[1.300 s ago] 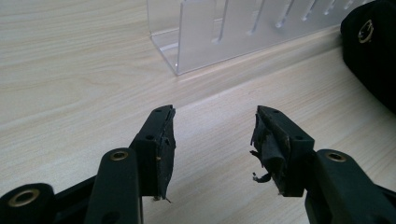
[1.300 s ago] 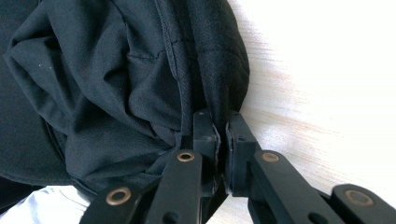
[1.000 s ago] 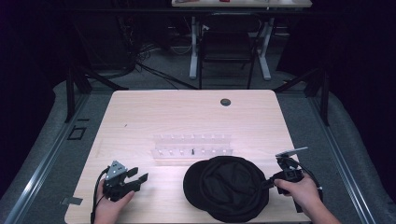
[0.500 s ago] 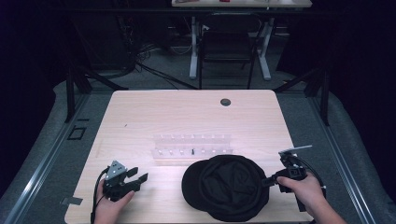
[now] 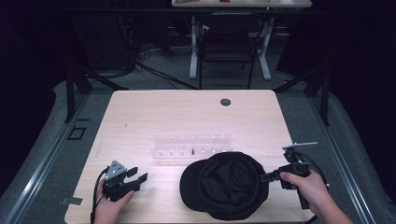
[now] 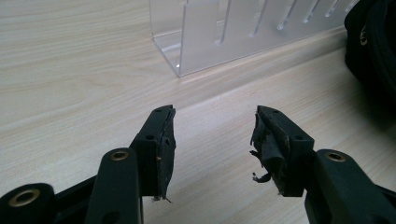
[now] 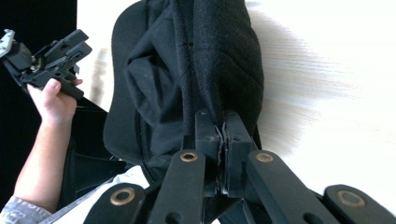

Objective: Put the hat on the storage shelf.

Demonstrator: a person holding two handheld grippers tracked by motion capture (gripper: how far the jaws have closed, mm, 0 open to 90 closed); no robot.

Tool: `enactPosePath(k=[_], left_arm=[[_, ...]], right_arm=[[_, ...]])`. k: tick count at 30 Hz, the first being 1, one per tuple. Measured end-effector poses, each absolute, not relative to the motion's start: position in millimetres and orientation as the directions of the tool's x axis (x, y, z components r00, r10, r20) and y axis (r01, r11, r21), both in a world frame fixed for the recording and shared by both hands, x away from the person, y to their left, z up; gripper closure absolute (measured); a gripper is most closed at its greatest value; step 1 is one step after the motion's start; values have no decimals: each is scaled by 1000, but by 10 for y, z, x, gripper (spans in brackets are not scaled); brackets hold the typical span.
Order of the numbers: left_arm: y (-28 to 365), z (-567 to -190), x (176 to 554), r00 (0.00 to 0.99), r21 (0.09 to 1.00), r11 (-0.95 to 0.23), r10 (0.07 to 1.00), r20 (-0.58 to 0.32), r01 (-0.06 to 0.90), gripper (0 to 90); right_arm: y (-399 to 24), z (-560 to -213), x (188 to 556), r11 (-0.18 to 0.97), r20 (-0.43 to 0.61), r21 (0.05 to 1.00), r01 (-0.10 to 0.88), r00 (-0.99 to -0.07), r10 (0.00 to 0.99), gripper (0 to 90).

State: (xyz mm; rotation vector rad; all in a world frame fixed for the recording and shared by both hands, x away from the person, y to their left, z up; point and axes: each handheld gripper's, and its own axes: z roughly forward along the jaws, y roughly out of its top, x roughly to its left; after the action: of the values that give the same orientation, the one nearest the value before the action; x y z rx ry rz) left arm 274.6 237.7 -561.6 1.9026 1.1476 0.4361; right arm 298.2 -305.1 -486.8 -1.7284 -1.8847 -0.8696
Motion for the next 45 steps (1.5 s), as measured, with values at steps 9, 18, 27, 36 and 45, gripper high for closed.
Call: enactPosePath(k=[9,18,27,36,45], left_arm=[[2383,-5613,2746,521,807,-219,845,-125,549,486],[2378,-5614,2746,519,807,-219,846,-123,548,486],[2382,-5612,2745,522,807,-221,844,-123,548,486],[2375,-5608,2739,521,807,-221,845,-123,548,488],[2376,-5609,2741,522,806,-223,844,-122,548,488]], right_arm=[[-3040,-4758,2980,5,725,180,984,-136,675,879],[-3025,-4658,2958,-7,774,192,981,-147,615,879],[-2977,-4546,2931,-12,804,227,974,-180,567,879],[-2945,-4416,2918,-23,825,253,967,-203,527,879],[-2850,-4241,2920,-26,842,275,961,-227,489,880]])
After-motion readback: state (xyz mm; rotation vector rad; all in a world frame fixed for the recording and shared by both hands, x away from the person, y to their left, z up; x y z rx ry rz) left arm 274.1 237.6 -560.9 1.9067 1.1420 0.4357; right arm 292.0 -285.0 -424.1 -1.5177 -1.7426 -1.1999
